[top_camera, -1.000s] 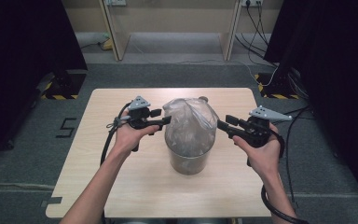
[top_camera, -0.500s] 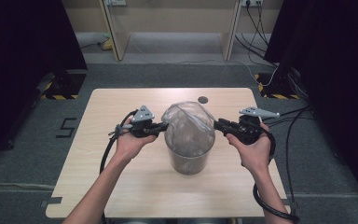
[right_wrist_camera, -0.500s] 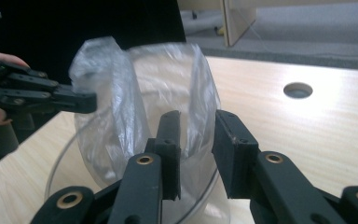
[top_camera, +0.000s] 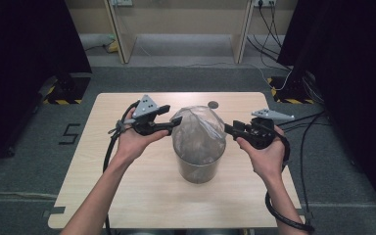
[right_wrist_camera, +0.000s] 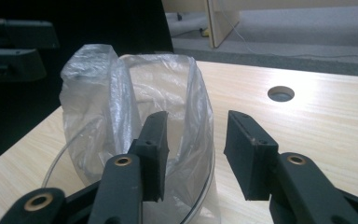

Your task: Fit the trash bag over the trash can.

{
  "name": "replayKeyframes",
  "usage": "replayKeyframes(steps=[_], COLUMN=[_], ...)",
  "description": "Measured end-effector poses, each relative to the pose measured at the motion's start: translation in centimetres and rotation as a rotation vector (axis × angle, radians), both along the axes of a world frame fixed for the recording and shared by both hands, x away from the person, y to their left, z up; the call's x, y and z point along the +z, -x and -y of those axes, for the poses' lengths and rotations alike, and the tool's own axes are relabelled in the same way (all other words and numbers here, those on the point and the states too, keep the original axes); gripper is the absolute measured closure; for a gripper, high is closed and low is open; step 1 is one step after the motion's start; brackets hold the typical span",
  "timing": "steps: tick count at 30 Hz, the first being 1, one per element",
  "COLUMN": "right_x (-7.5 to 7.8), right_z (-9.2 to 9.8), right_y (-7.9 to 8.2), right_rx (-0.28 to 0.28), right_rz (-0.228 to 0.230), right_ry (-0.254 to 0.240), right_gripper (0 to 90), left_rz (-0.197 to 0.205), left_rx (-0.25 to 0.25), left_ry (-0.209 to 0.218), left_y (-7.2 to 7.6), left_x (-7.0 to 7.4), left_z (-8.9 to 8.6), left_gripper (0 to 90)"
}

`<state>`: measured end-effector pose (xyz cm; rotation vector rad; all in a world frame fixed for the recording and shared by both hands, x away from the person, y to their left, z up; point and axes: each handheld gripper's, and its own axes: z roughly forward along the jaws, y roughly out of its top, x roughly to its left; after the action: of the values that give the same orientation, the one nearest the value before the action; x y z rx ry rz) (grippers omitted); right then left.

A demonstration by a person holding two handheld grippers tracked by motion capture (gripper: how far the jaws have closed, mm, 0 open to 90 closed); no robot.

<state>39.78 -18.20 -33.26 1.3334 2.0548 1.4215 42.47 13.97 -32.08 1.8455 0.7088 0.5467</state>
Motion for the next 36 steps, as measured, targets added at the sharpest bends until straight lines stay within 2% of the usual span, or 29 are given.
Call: replayKeyframes(steps=[2,5,9,11,12,14,15,17,23,25,27,30,32,35,36], right_x=[-0.1,-0.3,-0.6,-0.7,-0.8,-0.9,-1.0,-1.0,-1.4,-1.5,-1.7,-2.1,-2.4,-2.8,-2.8], right_z=[-0.1,-0.2,-0.3,-0.3,-0.3,-0.3,-0.3,-0.2,0.4,0.6,1.2,1.5,1.5,1.5,1.5], right_y=[-0.1,-0.1,-0.1,0.0,0.1,0.3,0.4,0.6,1.7,1.9,2.4,3.0,3.2,3.3,3.3], right_rx=[-0.003,-0.006,0.002,0.011,0.017,0.033,0.041,0.056,0.072,0.072,0.07,0.075,0.078,0.081,0.055], right_rz=[-0.005,-0.013,-0.036,-0.053,-0.064,-0.081,-0.09,-0.1,-0.122,-0.128,-0.133,-0.147,-0.157,-0.165,-0.148], right_ry=[-0.001,0.004,0.018,0.021,0.023,0.034,0.037,0.044,0.072,0.075,0.081,0.089,0.092,0.084,0.052], right_gripper=[56.4,55.5,55.2,56.3,59.1,63.2,65.7,69.3,74.9,75.4,77.9,80.8,82.6,82.4,72.6], left_rz=[-0.013,-0.033,-0.051,-0.043,-0.038,-0.031,-0.016,0.006,0.042,0.043,0.041,0.032,0.029,0.038,0.044], left_rx=[-0.006,-0.02,-0.059,-0.086,-0.105,-0.122,-0.161,-0.197,-0.313,-0.329,-0.375,-0.411,-0.438,-0.456,-0.456], left_ry=[-0.018,-0.021,-0.056,-0.069,-0.091,-0.105,-0.112,-0.125,-0.181,-0.186,-0.214,-0.241,-0.242,-0.245,-0.252], left_y=[-0.7,-1.4,-1.5,-1.3,-1.2,-1.0,-0.5,0.1,2.6,3.1,4.4,5.3,5.9,6.1,6.2], left_x=[-0.2,-0.7,-1.6,-1.8,-1.9,-1.9,-2.0,-2.1,-2.8,-3.0,-3.6,-4.3,-4.7,-4.7,-4.7], left_z=[0.3,0.6,0.8,0.7,0.7,0.7,0.6,0.4,-0.6,-0.8,-1.2,-1.2,-1.1,-0.9,-0.7], left_gripper=[39.9,43.5,57.0,68.4,73.7,80.2,82.7,86.2,88.5,88.6,88.7,88.7,88.6,88.3,88.3])
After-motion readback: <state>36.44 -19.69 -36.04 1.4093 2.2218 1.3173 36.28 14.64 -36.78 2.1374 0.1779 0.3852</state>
